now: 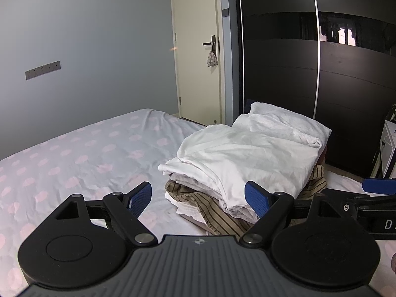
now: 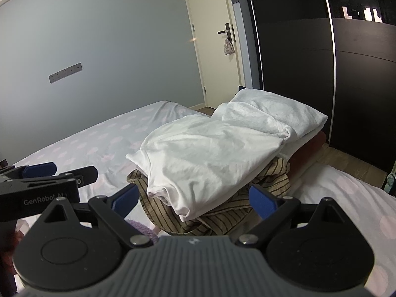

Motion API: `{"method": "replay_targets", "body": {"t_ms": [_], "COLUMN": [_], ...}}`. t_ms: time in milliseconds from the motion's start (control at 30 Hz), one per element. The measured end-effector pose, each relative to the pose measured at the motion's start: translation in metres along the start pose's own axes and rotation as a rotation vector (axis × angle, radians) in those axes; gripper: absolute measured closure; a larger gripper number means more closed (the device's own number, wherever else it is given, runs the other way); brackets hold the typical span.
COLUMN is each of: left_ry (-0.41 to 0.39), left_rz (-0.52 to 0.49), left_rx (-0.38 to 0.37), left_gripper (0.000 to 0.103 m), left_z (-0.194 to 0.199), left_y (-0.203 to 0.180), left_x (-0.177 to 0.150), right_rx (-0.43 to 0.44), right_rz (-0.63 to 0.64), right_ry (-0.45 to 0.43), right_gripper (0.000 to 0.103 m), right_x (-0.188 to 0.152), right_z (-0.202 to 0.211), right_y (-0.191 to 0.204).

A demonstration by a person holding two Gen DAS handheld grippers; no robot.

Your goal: Fold clothes

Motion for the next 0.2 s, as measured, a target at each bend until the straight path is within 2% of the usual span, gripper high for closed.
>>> {"method": "replay_targets", "body": {"t_ms": [200], "left_ry": [0.01], "left_rz": [0.01], "left_rx": [-0.01], "left_gripper": [0.021], "left_z": [-0.0001], "left_y": [0.0009], "left_x": [-0.0017], "right_rx": [0.001], "right_rz": [0.0], "right_ry": [0.001], "right_gripper": [0.006], "right_x": [-0.0007], "right_z": [-0.0004], "right_y": [0.0004]}}
Point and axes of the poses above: each gripper's, at about its wrist camera, not at the fingertips, and z roughly against the way its jaws point, y to its left, x to its top, the point moved 6 cm from there along -z, roughly the way its jaws point, and after that the axes turned 4 degrees about z, right-handed, at the moved point
